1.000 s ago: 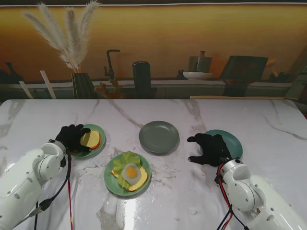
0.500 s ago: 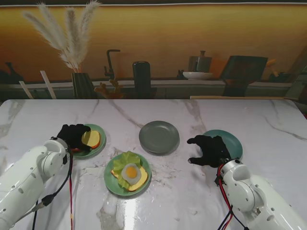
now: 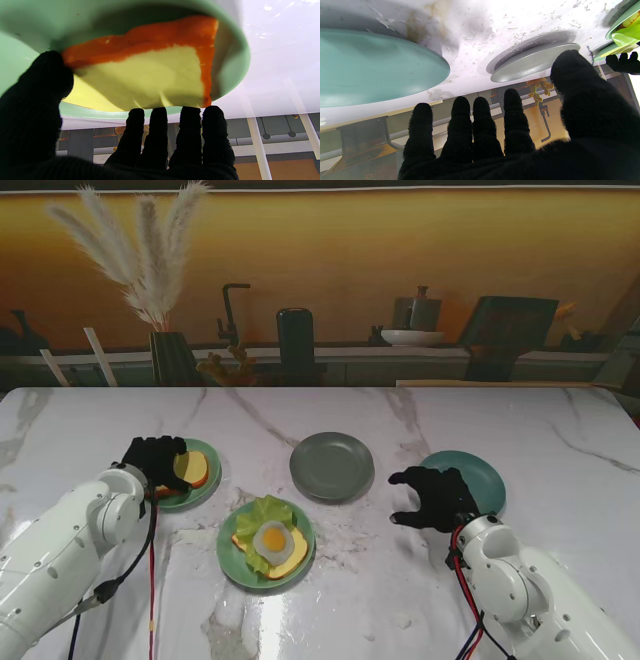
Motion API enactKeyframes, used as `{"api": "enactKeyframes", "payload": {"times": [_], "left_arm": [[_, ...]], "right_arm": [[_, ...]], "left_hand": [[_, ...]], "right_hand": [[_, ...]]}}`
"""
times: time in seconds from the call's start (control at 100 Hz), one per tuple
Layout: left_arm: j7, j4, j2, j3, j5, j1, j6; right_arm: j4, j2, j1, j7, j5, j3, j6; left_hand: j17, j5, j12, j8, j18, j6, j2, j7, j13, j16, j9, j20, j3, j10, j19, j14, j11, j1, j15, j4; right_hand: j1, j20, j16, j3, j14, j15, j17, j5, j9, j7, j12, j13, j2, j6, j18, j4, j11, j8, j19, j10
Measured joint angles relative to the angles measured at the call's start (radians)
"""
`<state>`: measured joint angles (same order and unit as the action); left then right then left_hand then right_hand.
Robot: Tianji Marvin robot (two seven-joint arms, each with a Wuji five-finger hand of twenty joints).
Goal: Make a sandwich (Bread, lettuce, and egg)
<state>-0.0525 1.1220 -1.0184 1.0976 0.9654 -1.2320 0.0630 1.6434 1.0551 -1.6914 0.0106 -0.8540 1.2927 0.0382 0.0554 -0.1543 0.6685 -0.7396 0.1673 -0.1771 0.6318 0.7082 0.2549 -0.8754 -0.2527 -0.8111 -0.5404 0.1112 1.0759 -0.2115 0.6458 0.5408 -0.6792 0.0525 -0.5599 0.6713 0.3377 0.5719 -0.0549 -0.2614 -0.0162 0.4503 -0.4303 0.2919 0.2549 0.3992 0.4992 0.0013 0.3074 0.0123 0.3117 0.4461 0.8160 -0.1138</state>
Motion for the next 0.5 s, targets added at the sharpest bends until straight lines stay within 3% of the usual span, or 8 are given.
{"api": "enactKeyframes", "payload": {"times": [0.18, 0.41, 0.5], "left_arm": [[0.020, -0.007, -0.001, -0.008, 0.007, 0.004, 0.004], [0.029, -0.017, -0.004, -0.018, -0.011, 0.013, 0.023], [0.032, -0.028, -0.004, -0.030, -0.022, 0.025, 0.024]], "right_arm": [[-0.006, 0.000, 0.003, 0.005, 0.008, -0.009, -0.006], [-0.009, 0.000, 0.006, 0.010, 0.012, -0.012, -0.011], [-0.011, 0.000, 0.007, 0.010, 0.012, -0.013, -0.011]], "left_hand": [[0.089, -0.001, 0.082, -0.089, -0.007, 0.000, 0.013, 0.103, 0.076, -0.085, -0.070, -0.069, 0.000, -0.019, 0.083, 0.000, 0.075, -0.002, -0.112, -0.021], [0.196, -0.035, 0.088, -0.146, -0.016, 0.001, 0.061, 0.170, 0.174, -0.186, -0.134, -0.059, 0.000, -0.022, 0.086, 0.000, 0.112, -0.004, -0.122, -0.021], [0.246, -0.046, 0.137, -0.175, -0.016, 0.002, 0.104, 0.214, 0.229, -0.241, -0.159, -0.041, -0.088, -0.023, 0.095, 0.000, 0.133, -0.041, -0.108, -0.017]], "right_hand": [[0.000, 0.000, 0.000, 0.000, 0.000, 0.000, 0.005, 0.000, 0.000, 0.000, 0.000, 0.000, 0.000, 0.000, 0.000, 0.000, 0.000, 0.000, 0.000, 0.000], [0.000, 0.000, 0.001, 0.000, 0.000, 0.000, 0.005, 0.000, 0.000, 0.000, 0.000, 0.000, 0.000, 0.000, 0.000, 0.000, 0.000, 0.000, 0.000, 0.000], [0.000, 0.000, 0.001, 0.000, 0.000, 0.000, 0.005, 0.000, 0.000, 0.000, 0.000, 0.000, 0.000, 0.000, 0.000, 0.000, 0.000, 0.000, 0.000, 0.000]]}}
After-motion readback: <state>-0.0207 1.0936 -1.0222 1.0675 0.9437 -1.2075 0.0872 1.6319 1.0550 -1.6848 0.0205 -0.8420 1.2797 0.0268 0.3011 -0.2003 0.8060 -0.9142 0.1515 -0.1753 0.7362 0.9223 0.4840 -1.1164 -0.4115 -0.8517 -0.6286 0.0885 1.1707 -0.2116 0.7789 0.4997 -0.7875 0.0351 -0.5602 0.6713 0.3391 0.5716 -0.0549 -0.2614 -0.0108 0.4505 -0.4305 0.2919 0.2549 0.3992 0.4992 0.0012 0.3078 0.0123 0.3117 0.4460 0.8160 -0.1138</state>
